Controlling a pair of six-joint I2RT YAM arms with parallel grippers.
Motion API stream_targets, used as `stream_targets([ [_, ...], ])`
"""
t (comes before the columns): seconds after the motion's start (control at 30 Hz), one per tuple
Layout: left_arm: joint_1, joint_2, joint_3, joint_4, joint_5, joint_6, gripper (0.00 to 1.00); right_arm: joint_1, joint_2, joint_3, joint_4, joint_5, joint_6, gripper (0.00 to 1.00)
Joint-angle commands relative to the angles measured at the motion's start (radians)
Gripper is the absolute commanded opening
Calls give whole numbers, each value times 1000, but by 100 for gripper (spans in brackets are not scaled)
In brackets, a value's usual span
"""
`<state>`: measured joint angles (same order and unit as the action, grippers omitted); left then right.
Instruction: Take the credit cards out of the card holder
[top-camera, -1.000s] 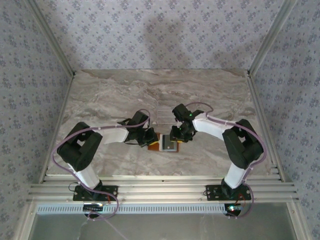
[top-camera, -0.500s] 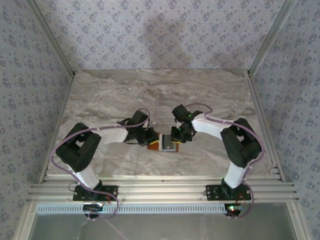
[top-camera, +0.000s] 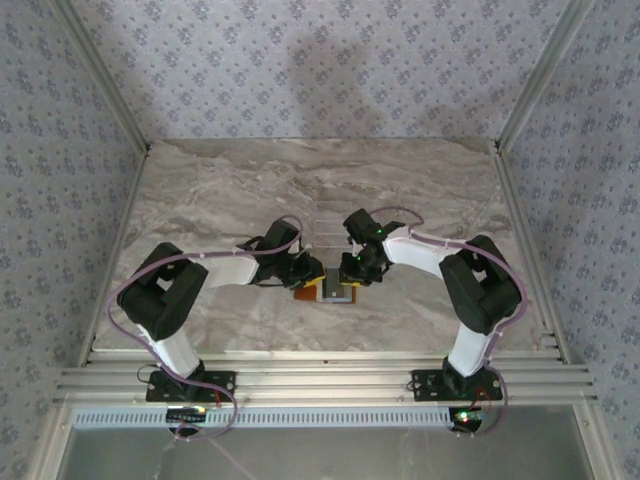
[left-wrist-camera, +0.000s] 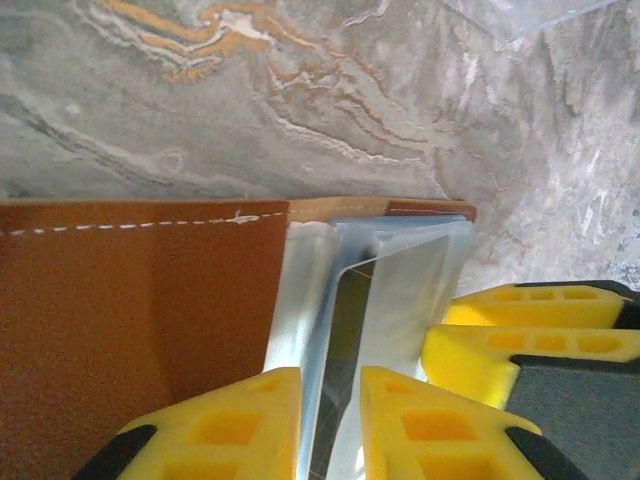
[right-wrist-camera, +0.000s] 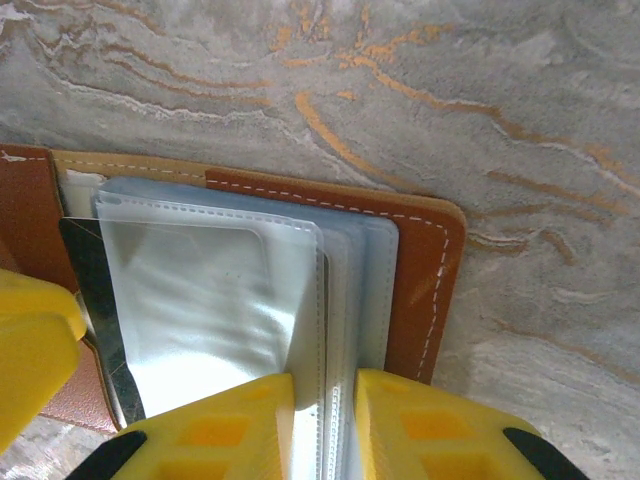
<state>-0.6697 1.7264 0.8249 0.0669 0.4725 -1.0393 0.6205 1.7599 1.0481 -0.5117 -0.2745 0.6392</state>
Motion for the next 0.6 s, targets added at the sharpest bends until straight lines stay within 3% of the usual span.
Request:
stream_targets([
  [0.0,-7,17,-4,16,12,-1,23,10,41,0,-42,19,-1,26],
  [0.57,-10,64,-22,155,67,-42,21,22,53,15,-60,13,-39,27],
])
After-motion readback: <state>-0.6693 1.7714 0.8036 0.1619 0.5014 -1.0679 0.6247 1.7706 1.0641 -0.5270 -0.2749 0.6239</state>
